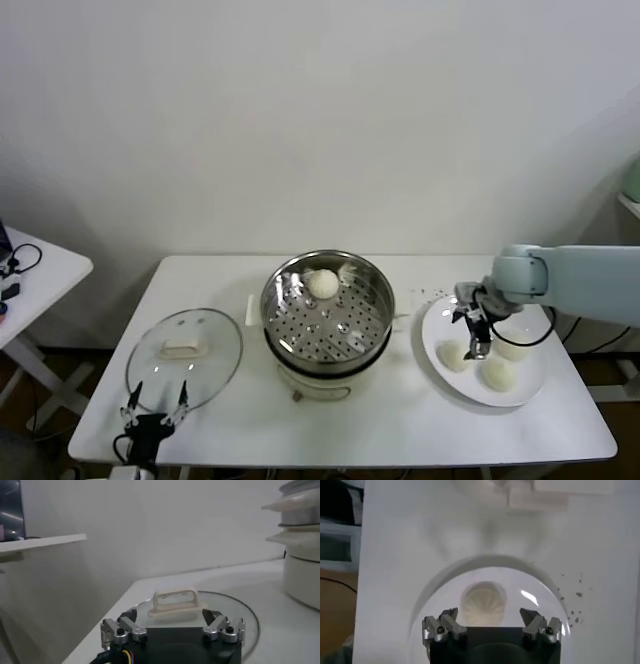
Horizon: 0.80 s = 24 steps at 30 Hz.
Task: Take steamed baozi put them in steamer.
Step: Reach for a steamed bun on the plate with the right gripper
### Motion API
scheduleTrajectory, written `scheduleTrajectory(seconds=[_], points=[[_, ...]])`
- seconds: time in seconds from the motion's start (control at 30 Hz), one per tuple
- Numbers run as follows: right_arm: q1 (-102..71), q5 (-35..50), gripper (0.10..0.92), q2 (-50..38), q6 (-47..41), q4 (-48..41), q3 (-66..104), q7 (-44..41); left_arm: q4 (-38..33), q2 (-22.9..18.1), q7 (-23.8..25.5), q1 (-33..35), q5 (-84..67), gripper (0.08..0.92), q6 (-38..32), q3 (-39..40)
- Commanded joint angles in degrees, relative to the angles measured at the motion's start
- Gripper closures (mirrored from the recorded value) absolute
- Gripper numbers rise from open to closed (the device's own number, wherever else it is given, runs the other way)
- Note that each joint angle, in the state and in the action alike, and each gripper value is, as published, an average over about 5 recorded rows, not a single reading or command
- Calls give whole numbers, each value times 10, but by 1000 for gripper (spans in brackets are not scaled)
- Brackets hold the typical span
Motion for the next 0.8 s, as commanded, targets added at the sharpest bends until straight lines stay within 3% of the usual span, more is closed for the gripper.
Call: scheduleTrajectory(seconds=[0.03,0.37,0.8], points=[[-78,-13,203,-11,-39,-20,49,16,2,1,0,0,1,177,-1,-1],[-115,-40,218,-3,-29,-53,82,11,9,1,-1,-3,1,177,-3,0],[-124,-56,460,-1,-22,-69,101,7,14,1,-1,-5,1,177,-5,0]])
